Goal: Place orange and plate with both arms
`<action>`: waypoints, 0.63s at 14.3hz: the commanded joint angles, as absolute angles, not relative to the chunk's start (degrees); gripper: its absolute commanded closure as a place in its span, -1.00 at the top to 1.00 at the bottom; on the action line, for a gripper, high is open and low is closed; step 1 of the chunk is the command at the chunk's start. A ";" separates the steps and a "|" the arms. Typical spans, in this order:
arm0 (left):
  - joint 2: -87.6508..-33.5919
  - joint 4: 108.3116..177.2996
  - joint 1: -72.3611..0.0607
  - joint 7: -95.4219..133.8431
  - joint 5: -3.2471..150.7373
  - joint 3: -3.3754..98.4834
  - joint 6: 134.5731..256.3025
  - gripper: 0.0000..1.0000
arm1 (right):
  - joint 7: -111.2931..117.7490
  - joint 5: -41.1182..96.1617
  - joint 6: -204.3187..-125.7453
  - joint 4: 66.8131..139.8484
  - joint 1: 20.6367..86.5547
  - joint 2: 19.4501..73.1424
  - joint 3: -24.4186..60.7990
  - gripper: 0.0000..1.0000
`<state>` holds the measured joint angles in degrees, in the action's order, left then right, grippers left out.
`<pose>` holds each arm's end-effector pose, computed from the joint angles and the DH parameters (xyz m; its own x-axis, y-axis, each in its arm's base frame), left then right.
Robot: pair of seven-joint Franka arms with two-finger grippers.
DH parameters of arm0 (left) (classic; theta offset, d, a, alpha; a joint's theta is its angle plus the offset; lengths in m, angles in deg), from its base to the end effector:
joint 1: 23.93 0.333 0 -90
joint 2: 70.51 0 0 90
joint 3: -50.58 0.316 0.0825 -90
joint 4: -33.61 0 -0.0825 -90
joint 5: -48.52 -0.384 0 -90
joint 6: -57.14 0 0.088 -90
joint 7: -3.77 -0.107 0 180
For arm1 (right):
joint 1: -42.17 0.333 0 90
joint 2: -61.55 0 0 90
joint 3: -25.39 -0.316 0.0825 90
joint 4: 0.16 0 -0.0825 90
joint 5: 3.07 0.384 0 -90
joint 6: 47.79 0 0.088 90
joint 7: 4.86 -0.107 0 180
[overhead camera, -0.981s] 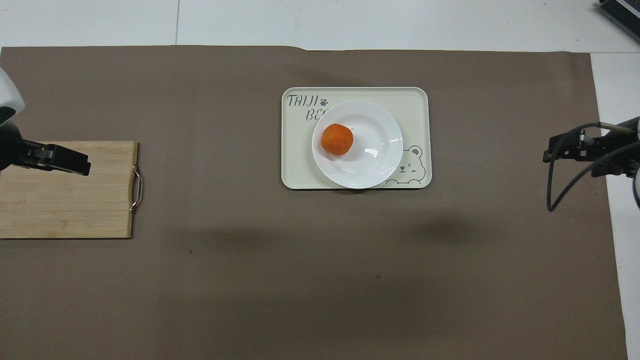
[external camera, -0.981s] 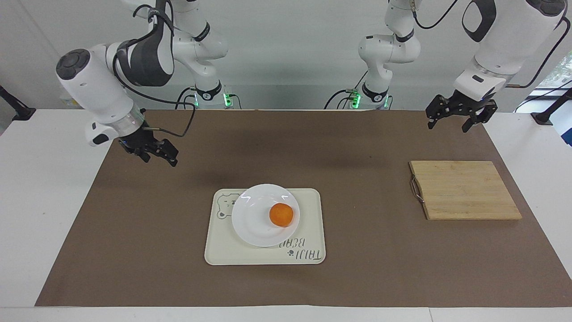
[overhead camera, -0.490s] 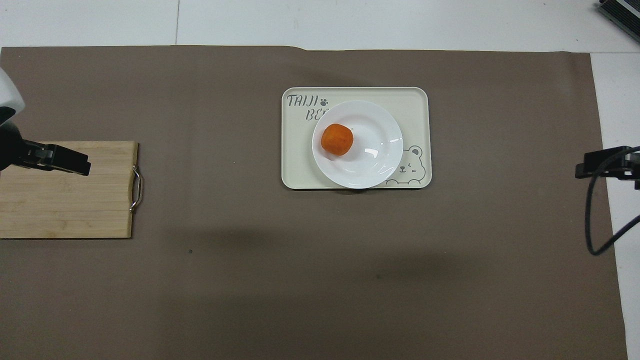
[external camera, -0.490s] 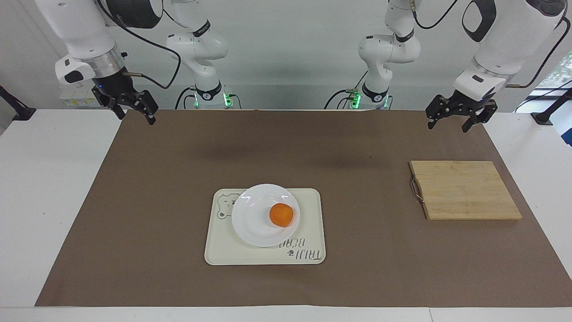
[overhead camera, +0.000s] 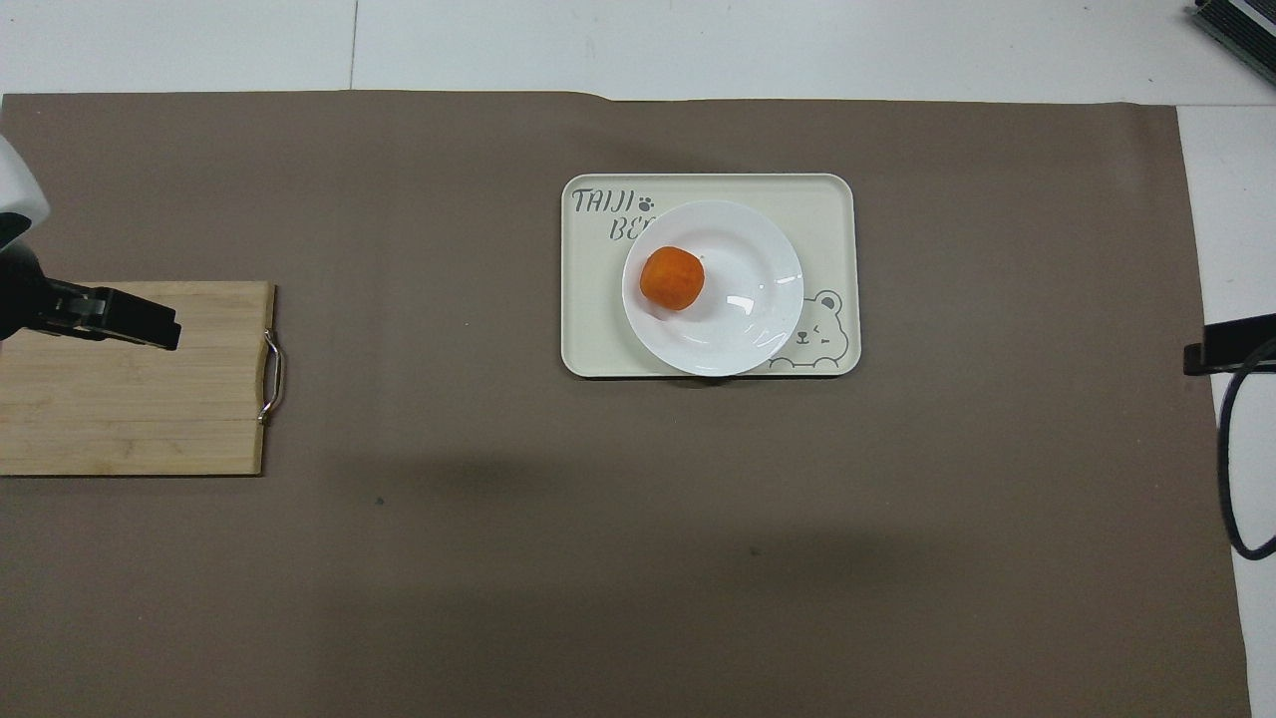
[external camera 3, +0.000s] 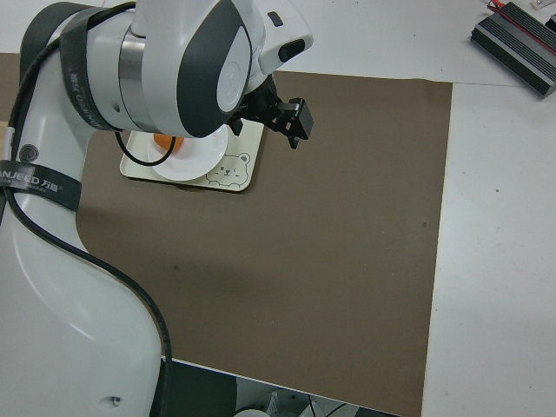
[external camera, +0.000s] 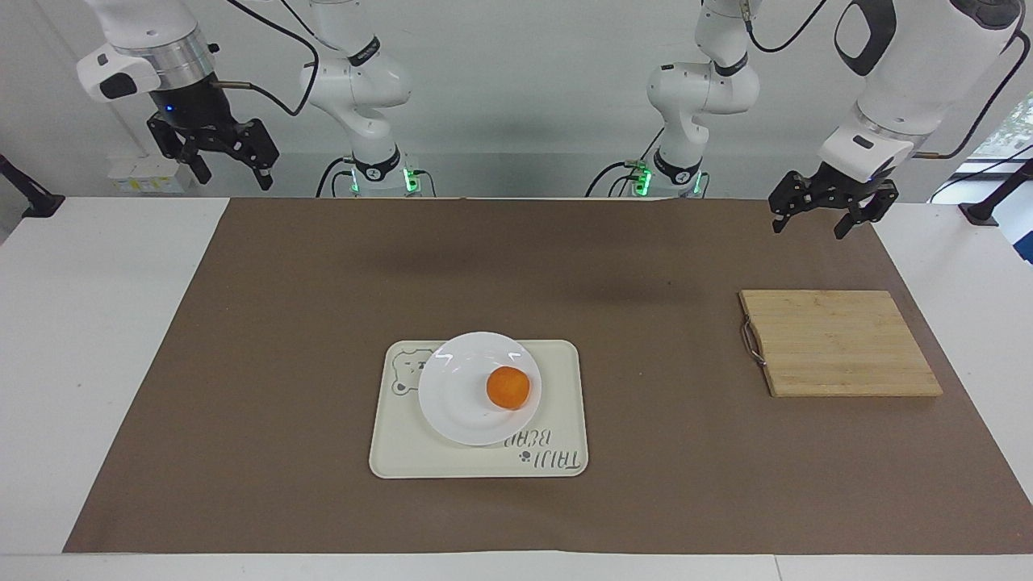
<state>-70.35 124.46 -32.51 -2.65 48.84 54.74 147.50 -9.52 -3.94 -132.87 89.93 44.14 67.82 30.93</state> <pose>0.5539 -0.0435 0.6165 0.9821 -0.1880 -0.0107 -0.1880 -0.9822 0.0066 0.5096 -0.0368 0.6742 0.9893 -0.1441 0.0218 -0.1442 -0.9895 0.0028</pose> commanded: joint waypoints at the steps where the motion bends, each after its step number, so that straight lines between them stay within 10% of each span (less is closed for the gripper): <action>1: -71.21 125.01 -31.76 -2.21 48.52 54.19 147.49 1.00 | -8.37 -5.26 -131.38 92.31 44.63 69.90 31.02 1.00; 9: -71.03 124.93 -32.63 -2.12 48.52 53.83 147.93 1.00 | -9.08 -4.74 -132.86 93.62 45.42 70.34 30.31 1.00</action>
<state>-70.35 124.46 -32.53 -2.65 48.84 54.25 147.53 -9.27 -4.01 -131.91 91.52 45.45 68.61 30.47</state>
